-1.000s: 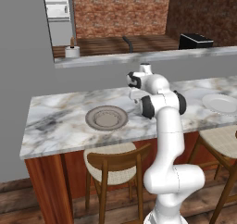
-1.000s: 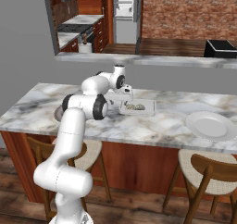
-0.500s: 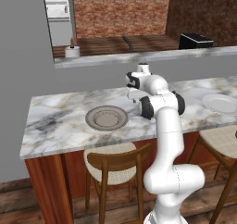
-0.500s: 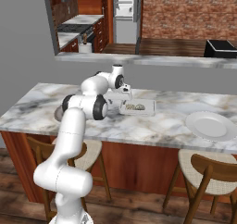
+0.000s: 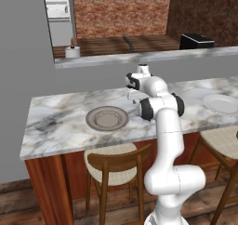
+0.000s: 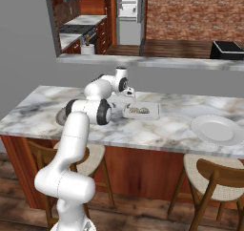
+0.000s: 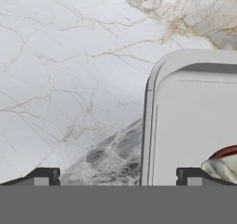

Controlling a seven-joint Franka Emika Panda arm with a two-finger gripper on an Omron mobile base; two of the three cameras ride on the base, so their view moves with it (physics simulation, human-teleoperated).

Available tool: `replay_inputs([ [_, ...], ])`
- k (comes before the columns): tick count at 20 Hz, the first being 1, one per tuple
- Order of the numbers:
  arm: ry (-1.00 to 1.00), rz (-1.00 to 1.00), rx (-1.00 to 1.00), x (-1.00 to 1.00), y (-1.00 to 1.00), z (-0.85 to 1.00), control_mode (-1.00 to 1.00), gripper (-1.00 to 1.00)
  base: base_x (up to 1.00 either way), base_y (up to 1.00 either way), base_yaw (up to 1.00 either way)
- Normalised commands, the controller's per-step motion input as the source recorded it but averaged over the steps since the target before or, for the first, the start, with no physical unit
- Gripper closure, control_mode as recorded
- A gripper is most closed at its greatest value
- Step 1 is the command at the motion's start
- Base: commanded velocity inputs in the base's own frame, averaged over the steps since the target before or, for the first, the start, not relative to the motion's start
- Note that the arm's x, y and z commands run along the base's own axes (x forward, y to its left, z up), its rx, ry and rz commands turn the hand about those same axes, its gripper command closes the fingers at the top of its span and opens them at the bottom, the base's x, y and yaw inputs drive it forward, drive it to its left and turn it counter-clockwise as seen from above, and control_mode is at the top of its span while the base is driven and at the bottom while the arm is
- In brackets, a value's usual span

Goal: Place two dumplings into each of the tupperware containers and then place the containers in the fridge.

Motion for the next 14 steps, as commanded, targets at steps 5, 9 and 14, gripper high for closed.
replay_inputs([
  [5,0.0,0.0,0.0,0.0,0.05,-0.12,-1.0,-1.0,0.0,0.0,0.0],
  [9,0.0,0.0,0.0,0.0,0.02,-0.18,-1.0,-1.0,0.0,0.0,0.0],
  [14,0.0,0.0,0.0,0.0,0.0,-0.12,-1.0,-1.0,0.0,0.0,0.0],
])
